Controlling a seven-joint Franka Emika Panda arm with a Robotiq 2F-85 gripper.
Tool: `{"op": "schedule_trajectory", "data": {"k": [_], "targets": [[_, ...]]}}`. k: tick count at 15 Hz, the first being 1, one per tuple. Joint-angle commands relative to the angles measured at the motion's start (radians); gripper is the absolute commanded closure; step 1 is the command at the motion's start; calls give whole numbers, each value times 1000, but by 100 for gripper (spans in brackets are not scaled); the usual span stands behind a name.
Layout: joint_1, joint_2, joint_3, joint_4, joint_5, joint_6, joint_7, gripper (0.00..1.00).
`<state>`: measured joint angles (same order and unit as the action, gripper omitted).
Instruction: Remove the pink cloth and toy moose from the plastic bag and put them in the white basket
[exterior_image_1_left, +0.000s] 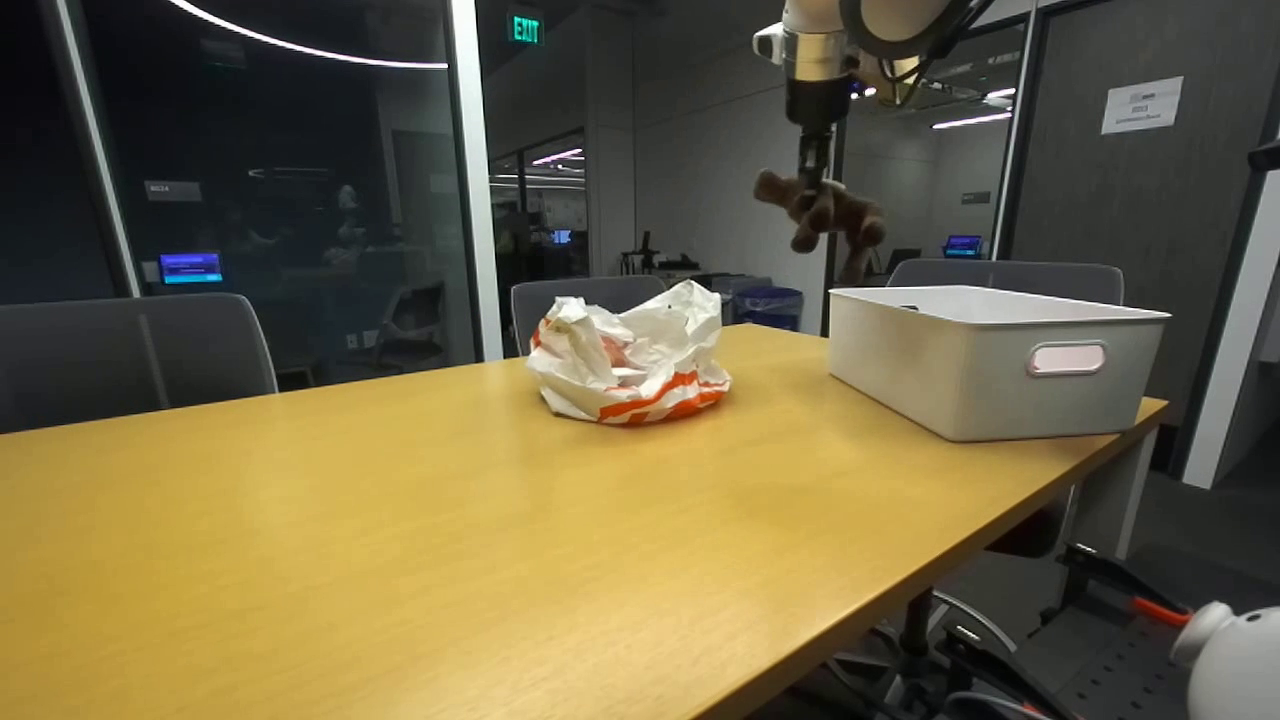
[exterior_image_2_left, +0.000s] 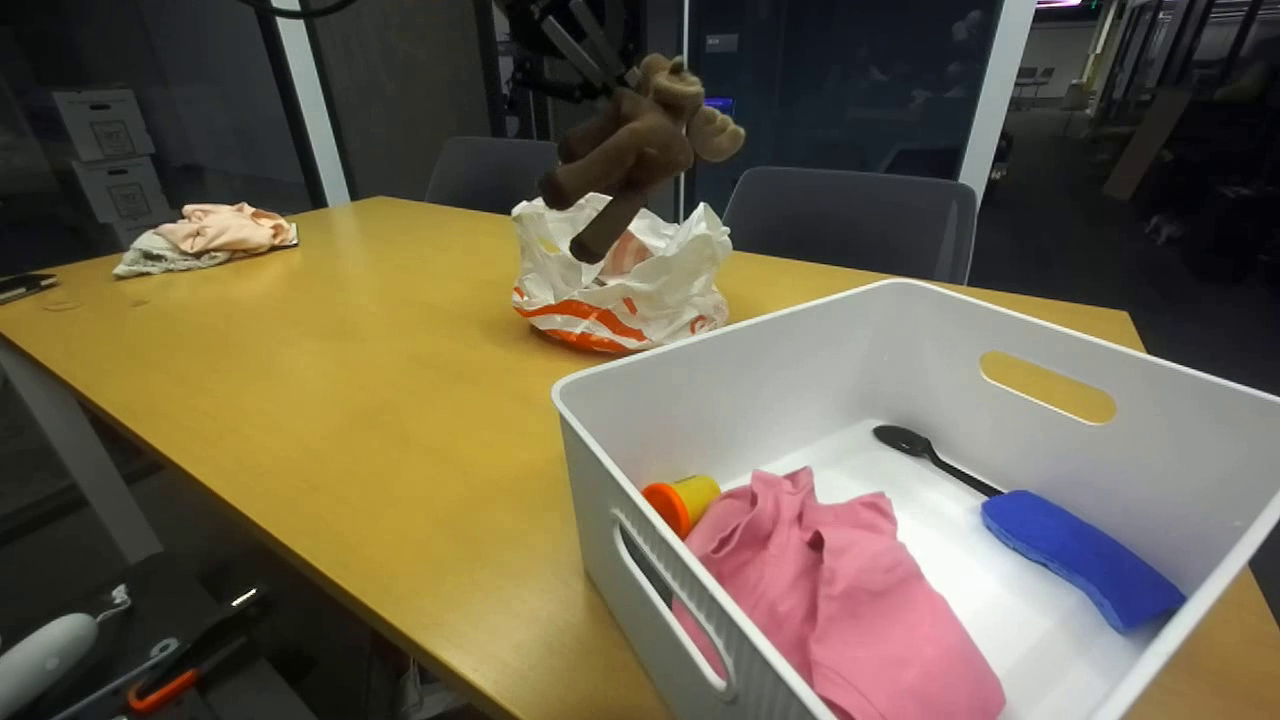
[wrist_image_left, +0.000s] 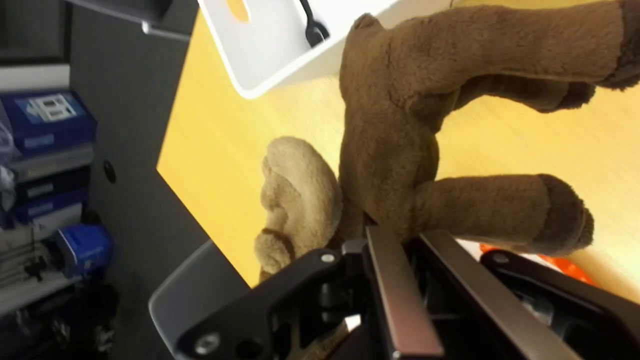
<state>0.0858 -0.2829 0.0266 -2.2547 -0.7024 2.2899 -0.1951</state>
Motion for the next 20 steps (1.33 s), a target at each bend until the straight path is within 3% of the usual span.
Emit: {"op": "schedule_trajectory", "data": {"k": [1, 5, 8, 9, 11, 15, 19, 20], "targets": [[-84, -50, 9, -8, -68, -117, 98, 92], [-149, -33, 10, -58, -197, -229, 268, 92], [-161, -19, 0, -111, -252, -312, 367, 92], [-161, -14, -7, -124, -249, -327, 388, 67], [-162, -9, -18, -151, -255, -323, 447, 61], [-157, -14, -23, -177, -247, -303, 538, 30], [-111, -72, -24, -175, -66, -229, 516, 0], [-97, -94, -17, -170, -14, -215, 492, 0]]}}
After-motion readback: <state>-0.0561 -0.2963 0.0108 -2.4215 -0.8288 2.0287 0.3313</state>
